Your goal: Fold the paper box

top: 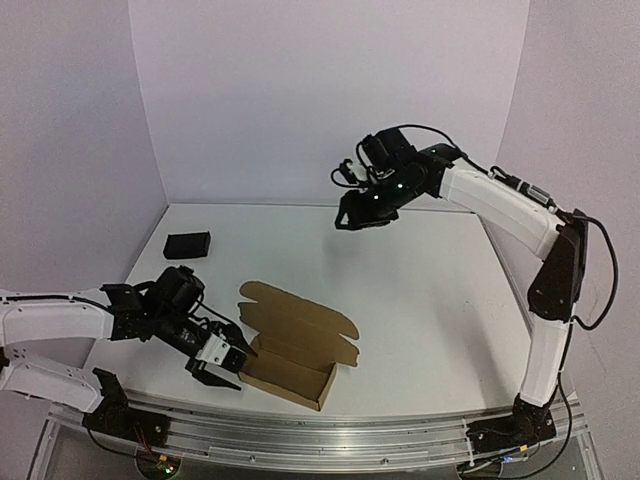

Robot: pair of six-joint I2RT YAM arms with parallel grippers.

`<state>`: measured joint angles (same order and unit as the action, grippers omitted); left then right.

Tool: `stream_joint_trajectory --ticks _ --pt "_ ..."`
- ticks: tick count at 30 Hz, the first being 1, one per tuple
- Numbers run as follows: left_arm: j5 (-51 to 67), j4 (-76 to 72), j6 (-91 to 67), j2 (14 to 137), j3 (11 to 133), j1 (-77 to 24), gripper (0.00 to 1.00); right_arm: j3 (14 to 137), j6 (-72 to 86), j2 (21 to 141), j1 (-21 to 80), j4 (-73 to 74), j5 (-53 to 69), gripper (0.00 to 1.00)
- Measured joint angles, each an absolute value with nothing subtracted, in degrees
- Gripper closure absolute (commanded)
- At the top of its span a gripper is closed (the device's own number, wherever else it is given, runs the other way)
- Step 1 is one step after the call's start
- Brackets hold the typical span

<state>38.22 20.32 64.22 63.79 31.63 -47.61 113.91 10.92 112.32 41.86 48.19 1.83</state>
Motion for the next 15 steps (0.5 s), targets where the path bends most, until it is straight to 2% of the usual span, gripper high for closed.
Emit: stream_joint_trajectory --ticks 2,6,10,15 --pt "35.77 17.72 64.30 65.87 30.69 -52.25 0.27 111.58 14.06 114.80 38.48 47.43 5.09 0.64" --pt "31.26 12.66 62.62 71.74 29.32 -57.00 0.34 108.72 18.07 125.64 40.34 44.12 13.23 0.62" --pt "27.43 7.66 60.92 75.61 28.38 -57.39 0.47 104.34 21.67 133.90 44.56 39.48 23.27 0.62" --pt "24.32 1.81 57.81 78.87 28.12 -57.40 0.67 95.75 28.82 132.76 47.32 25.77 34.23 0.62"
